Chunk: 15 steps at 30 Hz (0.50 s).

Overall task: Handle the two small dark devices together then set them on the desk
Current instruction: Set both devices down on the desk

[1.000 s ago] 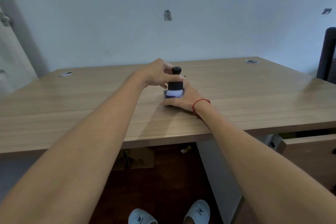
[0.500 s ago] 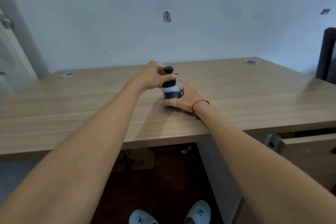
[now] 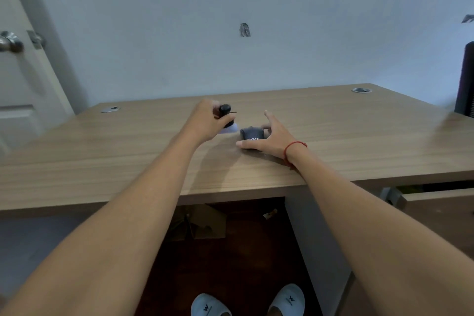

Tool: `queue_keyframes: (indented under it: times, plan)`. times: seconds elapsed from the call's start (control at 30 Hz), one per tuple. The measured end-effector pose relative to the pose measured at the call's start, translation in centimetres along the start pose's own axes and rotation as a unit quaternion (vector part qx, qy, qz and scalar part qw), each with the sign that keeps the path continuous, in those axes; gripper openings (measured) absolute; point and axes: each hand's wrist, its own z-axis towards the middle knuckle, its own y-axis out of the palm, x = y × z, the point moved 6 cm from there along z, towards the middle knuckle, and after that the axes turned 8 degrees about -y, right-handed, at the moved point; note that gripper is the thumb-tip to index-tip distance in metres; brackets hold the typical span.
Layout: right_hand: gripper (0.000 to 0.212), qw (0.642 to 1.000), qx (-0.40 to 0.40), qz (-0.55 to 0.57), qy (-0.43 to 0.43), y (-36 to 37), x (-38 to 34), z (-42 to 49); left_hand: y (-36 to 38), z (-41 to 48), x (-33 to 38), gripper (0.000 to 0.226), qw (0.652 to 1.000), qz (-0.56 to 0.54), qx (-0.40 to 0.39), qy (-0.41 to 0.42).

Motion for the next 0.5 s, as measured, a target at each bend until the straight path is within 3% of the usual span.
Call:
queue_keyframes:
  times: [0.1, 0.23, 0.3, 0.5]
  plan:
    - [0.124, 1.0, -0.012, 0.024, 0.002, -0.2, 0.1, -0.6, 0.7, -1.6, -2.7, 0.019, 0.997, 0.064, 0.046, 0.007]
    - [0.061, 0.997, 0.027, 0.075, -0.008, -0.8, -0.4, -0.5, 1.4, -3.2, -4.1, 0.022, 0.993, 0.099, 0.05, 0.03]
    - [0.043, 0.998, 0.037, 0.051, -0.012, -0.8, -0.4, -0.4, 1.7, -3.3, -4.0, 0.023, 0.993, 0.109, 0.027, 0.041]
    - [0.054, 0.998, 0.007, -0.053, -0.02, 0.6, 0.0, 0.5, 2.4, -3.1, -4.1, 0.033, 0.989, 0.146, -0.019, 0.032]
